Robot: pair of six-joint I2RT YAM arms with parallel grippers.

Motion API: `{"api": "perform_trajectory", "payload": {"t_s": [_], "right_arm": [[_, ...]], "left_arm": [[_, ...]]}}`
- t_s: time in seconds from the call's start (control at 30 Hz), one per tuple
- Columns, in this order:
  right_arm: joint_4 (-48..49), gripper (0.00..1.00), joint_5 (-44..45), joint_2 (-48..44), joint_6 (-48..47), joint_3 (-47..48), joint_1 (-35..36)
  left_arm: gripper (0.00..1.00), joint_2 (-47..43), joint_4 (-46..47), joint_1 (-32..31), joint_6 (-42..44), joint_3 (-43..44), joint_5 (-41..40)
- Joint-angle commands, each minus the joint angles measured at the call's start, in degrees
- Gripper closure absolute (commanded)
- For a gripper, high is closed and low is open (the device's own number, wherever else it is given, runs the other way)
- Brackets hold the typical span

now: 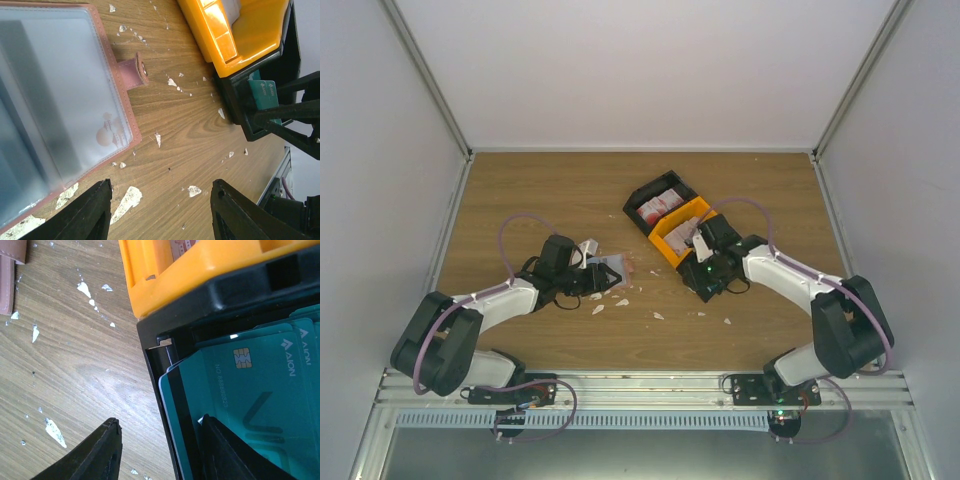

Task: Put the credit cards into the card holder
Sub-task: Pick up the credit card from the storage box.

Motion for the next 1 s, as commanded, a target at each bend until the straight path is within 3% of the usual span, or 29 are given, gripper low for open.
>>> {"api": "perform_trajectory", "payload": {"t_s": [0.0,0.77,0.97], "right_arm": [[-1.6,0.56,0.1,-1.5,1.0,0.9,0.0],[-2.2,0.73,0.2,-3.6,1.6,0.6,-0.5],[-1.8,0.73,1.3,-3.3,1.7,0.5,-0.6]], "left_arm": [[0.44,0.6,2.6,-0.3,0.3,0.1,-0.4],[0.44,0.8,2.6,-0.7,0.1,0.2,-0.5],[0.44,0.9,2.7,-0.8,0.1,0.3,-0.5]]}}
